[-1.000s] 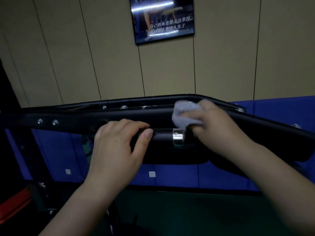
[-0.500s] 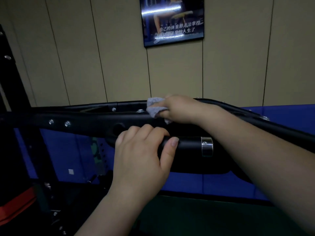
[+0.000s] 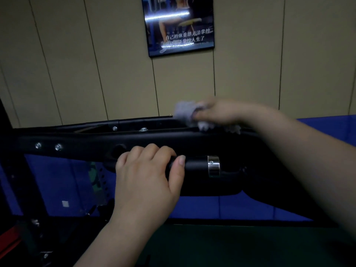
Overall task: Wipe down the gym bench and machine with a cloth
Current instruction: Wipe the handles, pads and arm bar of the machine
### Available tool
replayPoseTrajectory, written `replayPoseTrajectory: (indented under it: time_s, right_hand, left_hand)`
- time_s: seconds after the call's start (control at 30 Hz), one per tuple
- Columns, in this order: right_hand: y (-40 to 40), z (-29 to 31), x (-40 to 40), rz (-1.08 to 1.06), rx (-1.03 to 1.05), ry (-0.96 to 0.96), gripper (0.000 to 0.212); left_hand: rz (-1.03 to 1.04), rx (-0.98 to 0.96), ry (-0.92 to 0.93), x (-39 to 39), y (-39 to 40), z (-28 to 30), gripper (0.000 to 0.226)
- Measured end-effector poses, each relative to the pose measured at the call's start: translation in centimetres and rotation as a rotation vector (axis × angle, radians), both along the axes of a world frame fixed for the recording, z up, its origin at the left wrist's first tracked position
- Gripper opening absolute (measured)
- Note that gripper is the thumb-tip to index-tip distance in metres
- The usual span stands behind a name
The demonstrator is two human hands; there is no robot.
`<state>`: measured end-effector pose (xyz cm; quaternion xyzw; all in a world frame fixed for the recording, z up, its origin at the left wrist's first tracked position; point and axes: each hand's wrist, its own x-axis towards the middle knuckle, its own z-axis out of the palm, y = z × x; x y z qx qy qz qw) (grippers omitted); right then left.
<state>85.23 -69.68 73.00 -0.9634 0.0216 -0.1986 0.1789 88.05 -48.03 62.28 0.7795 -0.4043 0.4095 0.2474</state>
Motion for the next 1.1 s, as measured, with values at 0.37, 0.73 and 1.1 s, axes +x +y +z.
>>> replayPoseTrajectory:
  time_s: [0.37, 0.73, 1.1]
  right_hand:
    - [-6.3, -0.5, -5.9, -0.183, 0.041, -0.111, 0.014]
    - [-9.6, -4.2, -10.6, -0.249, 0.101, -0.041, 0.019]
    - [-7.3, -6.6, -8.5, -0.205, -0.023, -0.226, 0.035]
  left_hand:
    - [0.016, 0.159, 0.052, -1.7, -0.9, 1.5, 0.048]
    - [-0.176, 0.413, 0.075, -5.8, -6.5, 4.1, 0.060]
    - [-0.017, 0.609, 0.281, 1.9, -13.1, 7.3, 0.085]
